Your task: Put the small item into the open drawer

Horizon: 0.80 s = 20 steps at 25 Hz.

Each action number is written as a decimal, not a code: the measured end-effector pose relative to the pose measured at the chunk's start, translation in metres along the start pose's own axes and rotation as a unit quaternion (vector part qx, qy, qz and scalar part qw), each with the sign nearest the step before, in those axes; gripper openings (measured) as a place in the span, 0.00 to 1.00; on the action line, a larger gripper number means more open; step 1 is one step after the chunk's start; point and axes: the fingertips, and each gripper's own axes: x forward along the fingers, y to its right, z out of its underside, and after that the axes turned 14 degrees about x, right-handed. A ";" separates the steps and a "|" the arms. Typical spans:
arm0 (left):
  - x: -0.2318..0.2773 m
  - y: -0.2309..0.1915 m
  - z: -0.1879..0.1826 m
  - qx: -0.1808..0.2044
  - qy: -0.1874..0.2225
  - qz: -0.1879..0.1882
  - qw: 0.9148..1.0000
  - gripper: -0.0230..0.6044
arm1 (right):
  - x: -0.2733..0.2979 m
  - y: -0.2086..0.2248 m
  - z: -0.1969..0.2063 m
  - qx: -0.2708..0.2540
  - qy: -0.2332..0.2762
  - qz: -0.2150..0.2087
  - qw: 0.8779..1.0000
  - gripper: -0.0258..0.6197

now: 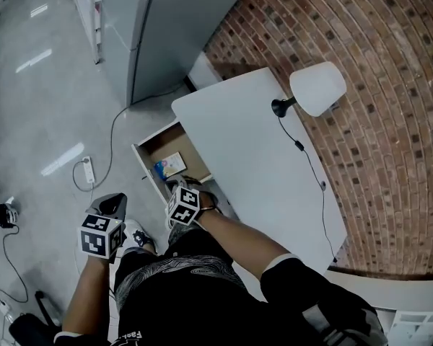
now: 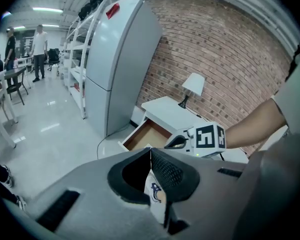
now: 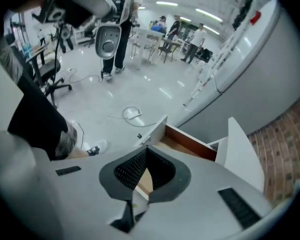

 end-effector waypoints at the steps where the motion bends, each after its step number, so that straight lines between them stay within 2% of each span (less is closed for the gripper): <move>1: -0.003 0.000 -0.005 0.001 0.005 -0.001 1.000 0.07 | -0.013 -0.002 -0.005 0.029 0.021 -0.006 0.999 0.04; 3: -0.007 0.005 -0.016 0.010 0.012 0.001 1.000 0.07 | -0.041 -0.003 -0.014 0.093 0.063 -0.019 0.993 0.04; 5: -0.011 0.016 -0.026 0.028 0.017 0.007 0.999 0.07 | -0.071 0.000 -0.019 0.161 0.106 -0.034 0.981 0.04; 7: -0.014 0.032 -0.039 0.042 0.030 0.012 0.999 0.07 | -0.102 0.007 -0.020 0.224 0.150 -0.045 0.962 0.04; 10: -0.022 0.058 -0.062 0.041 0.058 0.009 0.997 0.07 | -0.157 0.021 -0.017 0.286 0.216 -0.058 0.932 0.04; 12: -0.028 0.074 -0.076 0.033 0.074 0.004 0.997 0.07 | -0.194 0.031 -0.012 0.316 0.257 -0.066 0.911 0.04; 14: -0.034 0.091 -0.085 0.025 0.087 0.000 0.996 0.07 | -0.227 0.036 -0.004 0.332 0.288 -0.072 0.895 0.04; 16: -0.037 0.108 -0.091 0.026 0.096 -0.004 0.995 0.07 | -0.253 0.038 0.005 0.335 0.309 -0.078 0.887 0.05; 20: -0.037 0.137 -0.093 0.035 0.096 -0.017 0.995 0.07 | -0.284 0.033 0.025 0.336 0.327 -0.095 0.878 0.04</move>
